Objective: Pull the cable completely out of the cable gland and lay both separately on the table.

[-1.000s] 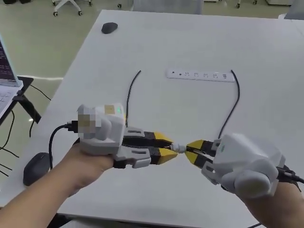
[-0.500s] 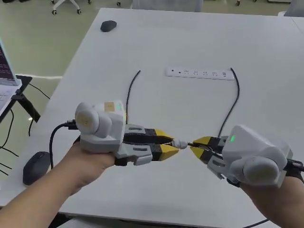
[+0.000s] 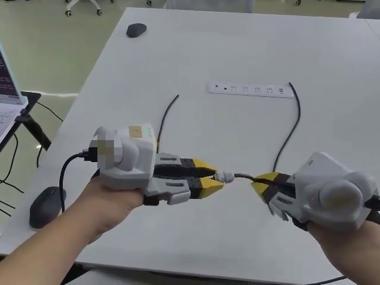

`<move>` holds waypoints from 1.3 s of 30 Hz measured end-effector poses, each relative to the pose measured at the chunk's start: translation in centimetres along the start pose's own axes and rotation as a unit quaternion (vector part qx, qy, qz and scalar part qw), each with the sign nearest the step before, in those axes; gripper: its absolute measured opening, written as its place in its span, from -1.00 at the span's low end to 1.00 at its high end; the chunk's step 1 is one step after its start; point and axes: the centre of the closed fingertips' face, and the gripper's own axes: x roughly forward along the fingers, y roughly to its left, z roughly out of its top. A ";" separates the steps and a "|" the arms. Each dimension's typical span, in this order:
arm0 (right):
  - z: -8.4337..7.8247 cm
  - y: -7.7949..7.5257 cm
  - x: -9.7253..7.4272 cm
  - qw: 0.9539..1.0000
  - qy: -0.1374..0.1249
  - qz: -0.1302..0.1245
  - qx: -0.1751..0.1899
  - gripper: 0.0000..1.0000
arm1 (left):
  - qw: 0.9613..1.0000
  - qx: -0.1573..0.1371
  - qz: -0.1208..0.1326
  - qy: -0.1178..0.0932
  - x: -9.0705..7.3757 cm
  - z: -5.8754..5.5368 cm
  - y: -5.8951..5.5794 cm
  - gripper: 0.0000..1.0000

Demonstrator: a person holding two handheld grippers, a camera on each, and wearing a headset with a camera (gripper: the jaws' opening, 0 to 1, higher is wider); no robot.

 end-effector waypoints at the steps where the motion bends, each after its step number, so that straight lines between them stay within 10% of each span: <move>1: -0.2 -0.3 0.0 1.000 -0.001 -0.004 0.010 -1.00 | 1.000 -0.001 0.001 -0.002 0.0 0.1 0.0 -0.70; 18: -5.7 -1.8 -0.2 0.982 0.036 -0.045 0.180 -1.00 | 1.000 0.002 -0.001 -0.003 0.2 -0.1 -0.4 -0.70; 39: -2.0 -0.2 -1.5 0.995 0.008 -0.013 0.103 -0.83 | 1.000 -0.005 0.016 -0.007 -1.3 0.4 0.3 -0.70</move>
